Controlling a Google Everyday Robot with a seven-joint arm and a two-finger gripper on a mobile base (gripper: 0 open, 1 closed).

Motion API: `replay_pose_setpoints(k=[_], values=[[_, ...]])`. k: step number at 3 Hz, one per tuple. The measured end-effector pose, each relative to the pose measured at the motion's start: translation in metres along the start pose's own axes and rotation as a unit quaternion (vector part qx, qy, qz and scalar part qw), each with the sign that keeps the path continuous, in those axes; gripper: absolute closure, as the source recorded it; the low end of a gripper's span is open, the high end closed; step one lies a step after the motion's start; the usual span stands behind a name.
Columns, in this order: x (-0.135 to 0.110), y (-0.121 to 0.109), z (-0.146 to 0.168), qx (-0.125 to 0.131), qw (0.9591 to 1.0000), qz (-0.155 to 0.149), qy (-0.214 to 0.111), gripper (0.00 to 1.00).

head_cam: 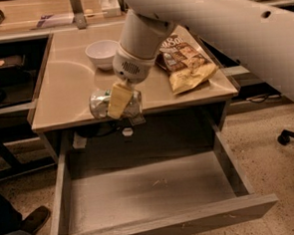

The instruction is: Pick 7up can from top drawer and place on counter

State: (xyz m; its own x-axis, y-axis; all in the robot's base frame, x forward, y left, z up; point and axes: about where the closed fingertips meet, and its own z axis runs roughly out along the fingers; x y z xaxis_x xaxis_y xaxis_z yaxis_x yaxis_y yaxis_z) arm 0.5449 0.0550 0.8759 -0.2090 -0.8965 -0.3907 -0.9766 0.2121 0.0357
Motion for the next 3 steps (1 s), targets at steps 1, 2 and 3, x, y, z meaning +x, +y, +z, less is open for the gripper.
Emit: replay_pose_setpoints(k=[1, 2, 3], values=[[-0.007, 0.001, -0.001, 0.000, 1.0000, -0.005, -0.002, 1.00], [-0.017, -0.001, 0.004, -0.007, 0.9997, -0.014, -0.016, 1.00], [-0.044, -0.016, 0.012, -0.014, 0.9990, -0.030, -0.029, 1.00]])
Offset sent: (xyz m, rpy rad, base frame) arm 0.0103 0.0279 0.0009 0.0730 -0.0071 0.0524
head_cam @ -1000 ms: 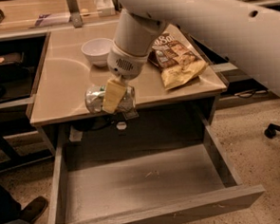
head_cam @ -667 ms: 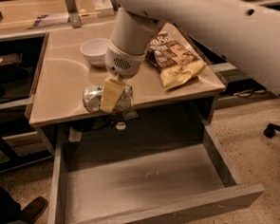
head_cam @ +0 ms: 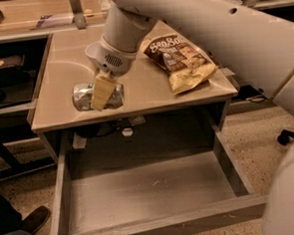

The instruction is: Pick 7up can from top drawer and place on counter

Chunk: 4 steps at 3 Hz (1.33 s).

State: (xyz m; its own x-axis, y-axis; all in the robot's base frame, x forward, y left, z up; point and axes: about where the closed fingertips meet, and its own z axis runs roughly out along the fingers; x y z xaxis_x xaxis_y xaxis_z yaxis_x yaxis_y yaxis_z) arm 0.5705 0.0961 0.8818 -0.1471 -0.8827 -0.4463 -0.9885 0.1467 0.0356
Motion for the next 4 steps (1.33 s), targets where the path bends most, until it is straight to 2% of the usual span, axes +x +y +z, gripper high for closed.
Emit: replay_pose_setpoints(k=[1, 2, 4], values=[[-0.033, -0.021, 0.008, -0.006, 0.9997, -0.020, -0.010, 1.00], [-0.051, -0.039, 0.019, -0.006, 0.9994, -0.030, -0.015, 1.00], [-0.062, -0.066, 0.057, 0.008, 0.9990, -0.030, -0.033, 1.00]])
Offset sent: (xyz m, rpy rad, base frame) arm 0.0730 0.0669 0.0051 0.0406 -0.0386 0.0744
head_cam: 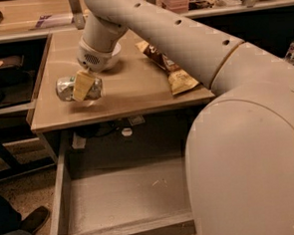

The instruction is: Pick 7up can from top drawer and place on counter

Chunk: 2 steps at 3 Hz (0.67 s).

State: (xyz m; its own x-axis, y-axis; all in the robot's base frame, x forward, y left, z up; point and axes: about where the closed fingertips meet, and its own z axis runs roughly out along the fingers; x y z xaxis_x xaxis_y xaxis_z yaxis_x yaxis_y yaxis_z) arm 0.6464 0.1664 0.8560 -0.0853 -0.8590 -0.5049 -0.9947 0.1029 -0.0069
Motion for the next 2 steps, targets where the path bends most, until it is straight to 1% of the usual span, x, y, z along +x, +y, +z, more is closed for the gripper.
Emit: replay_pose_setpoints(k=[1, 2], values=[[0.0020, -0.0061, 0.0135, 0.007, 0.9999, 0.007, -0.010, 1.00], [0.0013, -0.0066, 0.0142, 0.008, 0.9999, 0.007, -0.011, 0.81]])
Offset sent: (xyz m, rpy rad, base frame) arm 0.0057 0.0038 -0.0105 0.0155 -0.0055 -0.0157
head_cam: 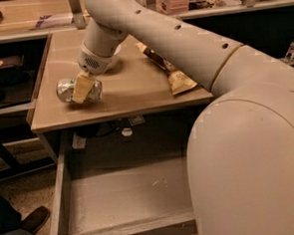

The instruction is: Pick 7up can from top drawer and place on counter

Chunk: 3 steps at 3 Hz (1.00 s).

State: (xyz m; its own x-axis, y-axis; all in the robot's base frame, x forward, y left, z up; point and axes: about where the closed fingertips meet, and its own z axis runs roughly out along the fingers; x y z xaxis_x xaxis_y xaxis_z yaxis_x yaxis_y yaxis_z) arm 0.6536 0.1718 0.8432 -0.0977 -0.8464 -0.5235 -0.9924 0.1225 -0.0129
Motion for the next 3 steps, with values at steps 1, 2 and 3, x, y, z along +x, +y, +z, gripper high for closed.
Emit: replay_pose_setpoints(k=[1, 2, 3], values=[[0.0000, 0.0000, 0.0000, 0.000, 1.0000, 0.000, 0.000, 0.58], [0.0000, 0.0000, 0.0001, 0.000, 1.0000, 0.000, 0.000, 0.35], [0.0000, 0.0000, 0.0001, 0.000, 1.0000, 0.000, 0.000, 0.12]])
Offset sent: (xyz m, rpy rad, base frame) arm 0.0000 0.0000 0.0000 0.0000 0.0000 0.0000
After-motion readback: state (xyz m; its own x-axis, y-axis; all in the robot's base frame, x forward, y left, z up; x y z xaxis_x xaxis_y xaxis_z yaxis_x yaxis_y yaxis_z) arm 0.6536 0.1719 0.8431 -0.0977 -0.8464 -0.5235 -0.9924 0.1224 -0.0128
